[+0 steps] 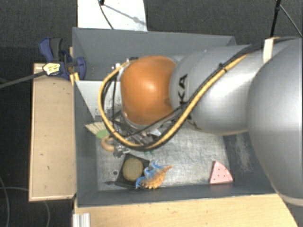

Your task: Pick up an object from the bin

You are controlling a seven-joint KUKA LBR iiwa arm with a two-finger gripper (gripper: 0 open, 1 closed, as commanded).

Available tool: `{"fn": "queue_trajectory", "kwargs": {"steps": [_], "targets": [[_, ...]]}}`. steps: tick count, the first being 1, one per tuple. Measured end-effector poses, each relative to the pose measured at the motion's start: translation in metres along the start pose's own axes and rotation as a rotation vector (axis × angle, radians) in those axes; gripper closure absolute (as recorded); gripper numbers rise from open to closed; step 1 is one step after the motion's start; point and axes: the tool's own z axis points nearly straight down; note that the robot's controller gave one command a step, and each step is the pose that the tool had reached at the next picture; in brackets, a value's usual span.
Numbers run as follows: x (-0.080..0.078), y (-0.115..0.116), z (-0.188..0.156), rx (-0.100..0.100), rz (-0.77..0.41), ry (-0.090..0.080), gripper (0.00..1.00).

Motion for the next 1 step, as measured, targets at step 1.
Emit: {"fn": "queue_trajectory", "kwargs": {"steps": [1], "targets": [[-0.0005,0.0002,-0.0487,0.002,-0.065,0.01,1.0]]}}
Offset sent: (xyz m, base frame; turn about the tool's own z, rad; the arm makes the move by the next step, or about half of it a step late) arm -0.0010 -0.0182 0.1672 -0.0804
